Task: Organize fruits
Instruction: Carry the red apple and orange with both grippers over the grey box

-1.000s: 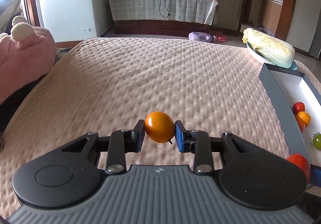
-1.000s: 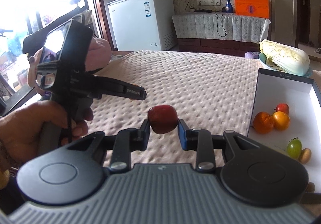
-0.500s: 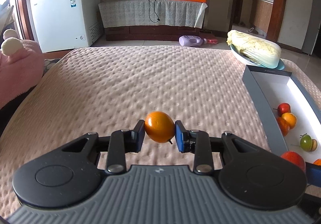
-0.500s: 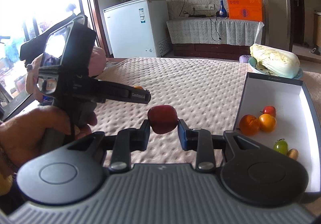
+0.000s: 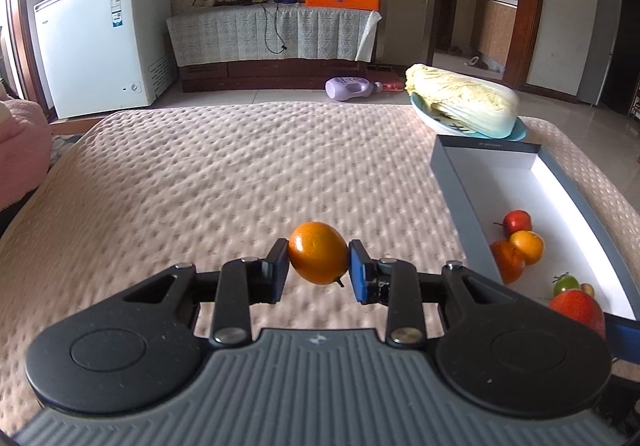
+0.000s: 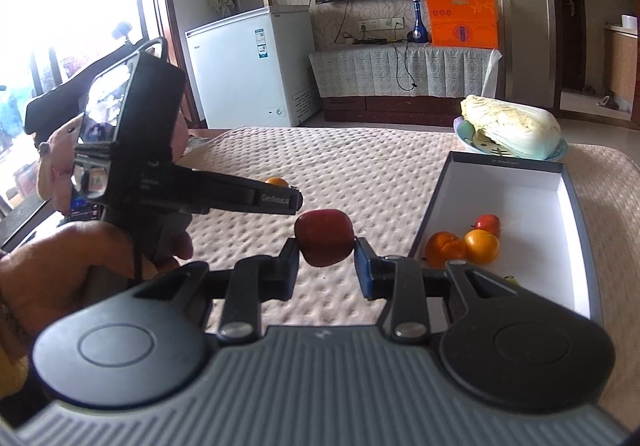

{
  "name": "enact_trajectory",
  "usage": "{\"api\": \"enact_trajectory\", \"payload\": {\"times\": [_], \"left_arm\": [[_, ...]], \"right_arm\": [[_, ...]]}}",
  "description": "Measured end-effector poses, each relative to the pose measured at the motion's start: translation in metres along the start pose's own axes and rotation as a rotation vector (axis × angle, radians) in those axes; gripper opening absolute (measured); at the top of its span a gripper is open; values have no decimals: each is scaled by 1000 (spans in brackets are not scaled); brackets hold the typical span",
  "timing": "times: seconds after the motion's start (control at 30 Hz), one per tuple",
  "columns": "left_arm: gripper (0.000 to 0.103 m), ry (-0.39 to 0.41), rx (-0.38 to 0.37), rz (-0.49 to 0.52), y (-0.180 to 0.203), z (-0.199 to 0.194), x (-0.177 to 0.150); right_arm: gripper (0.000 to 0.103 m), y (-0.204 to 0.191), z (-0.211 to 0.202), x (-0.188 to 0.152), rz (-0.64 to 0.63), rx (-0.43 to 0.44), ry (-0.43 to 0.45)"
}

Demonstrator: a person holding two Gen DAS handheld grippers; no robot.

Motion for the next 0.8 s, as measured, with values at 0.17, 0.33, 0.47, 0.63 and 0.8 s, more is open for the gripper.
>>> {"api": "enact_trajectory", "payload": {"times": [0.17,0.33,0.47,0.63,0.8], "left_arm": [[37,3,-27,6,17,1,2],[37,7,-53,8,33,2,3],[37,14,-74,18,48,2,4],[37,23,-108,32,67,2,4],[37,26,-147,37,88,3,4]], "right_arm": [[33,8,-7,0,0,-19,0],[33,19,-14,0,1,-41,2],[33,30,-22,-1,3,-62,3],[33,44,-33,-2,9,-91,5],[33,58,-41,-5,36,-125,-8]]}}
Point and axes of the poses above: each gripper's, at about its wrist camera, not at the fingertips, and z roughly the way its jaws point, y to its right, x to its top, the point moved 1 cm from there along z, roughly the way its jaws point, and after that the axes turned 11 degrees about y, right-handed, at the moved point
